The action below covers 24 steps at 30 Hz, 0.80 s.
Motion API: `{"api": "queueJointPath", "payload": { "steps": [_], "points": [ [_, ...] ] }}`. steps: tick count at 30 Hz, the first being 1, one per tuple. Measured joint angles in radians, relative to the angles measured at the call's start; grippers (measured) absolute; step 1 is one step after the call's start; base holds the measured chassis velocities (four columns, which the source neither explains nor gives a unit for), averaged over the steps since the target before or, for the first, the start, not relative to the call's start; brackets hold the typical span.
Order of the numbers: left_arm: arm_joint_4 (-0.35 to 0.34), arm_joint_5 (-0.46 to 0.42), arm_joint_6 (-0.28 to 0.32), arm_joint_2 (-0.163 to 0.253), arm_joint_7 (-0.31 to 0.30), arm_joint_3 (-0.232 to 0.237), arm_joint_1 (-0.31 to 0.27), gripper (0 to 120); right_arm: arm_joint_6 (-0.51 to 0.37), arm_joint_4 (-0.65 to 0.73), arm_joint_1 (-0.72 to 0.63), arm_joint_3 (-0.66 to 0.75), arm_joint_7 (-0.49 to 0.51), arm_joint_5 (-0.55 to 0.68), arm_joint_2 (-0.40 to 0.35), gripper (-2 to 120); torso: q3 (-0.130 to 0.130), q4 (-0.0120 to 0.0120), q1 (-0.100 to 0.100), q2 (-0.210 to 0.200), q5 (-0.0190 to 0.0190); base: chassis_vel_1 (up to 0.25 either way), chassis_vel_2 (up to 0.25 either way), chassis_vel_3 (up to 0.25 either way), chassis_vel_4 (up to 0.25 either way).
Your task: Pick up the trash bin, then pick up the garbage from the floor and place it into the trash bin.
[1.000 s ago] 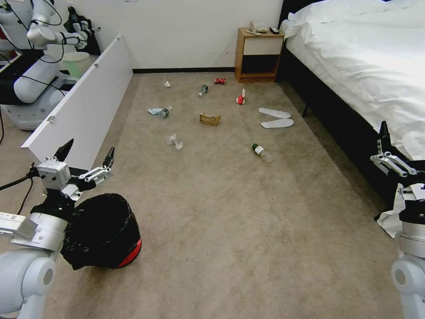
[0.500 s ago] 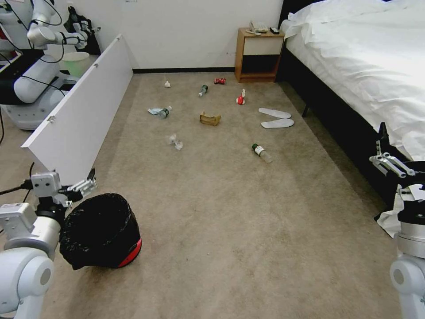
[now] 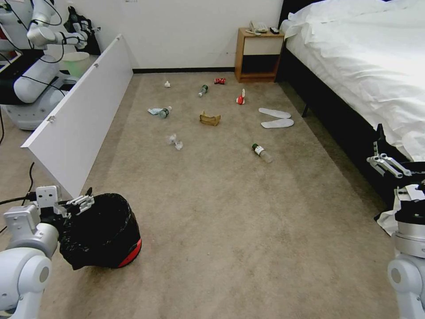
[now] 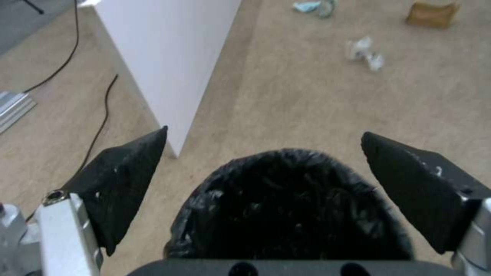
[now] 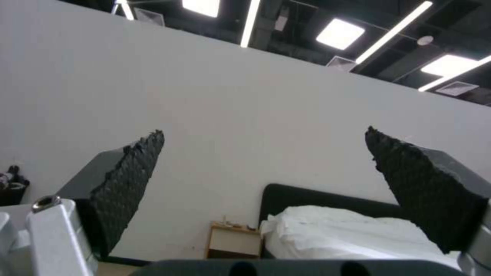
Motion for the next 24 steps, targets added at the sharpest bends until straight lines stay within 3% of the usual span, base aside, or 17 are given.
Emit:
{"api": "queueJointPath", "payload": {
  "steps": [24],
  "points": [
    [0.208, 0.077, -0.021, -0.025, -0.022, 0.018, -0.024, 100, 0.001, -0.002, 0.0, -0.002, -0.001, -0.009, 0.002, 100, 0.0, 0.0, 0.0, 0.0, 0.0001, 0.0, 0.0, 0.0, 0.0]
  ]
}}
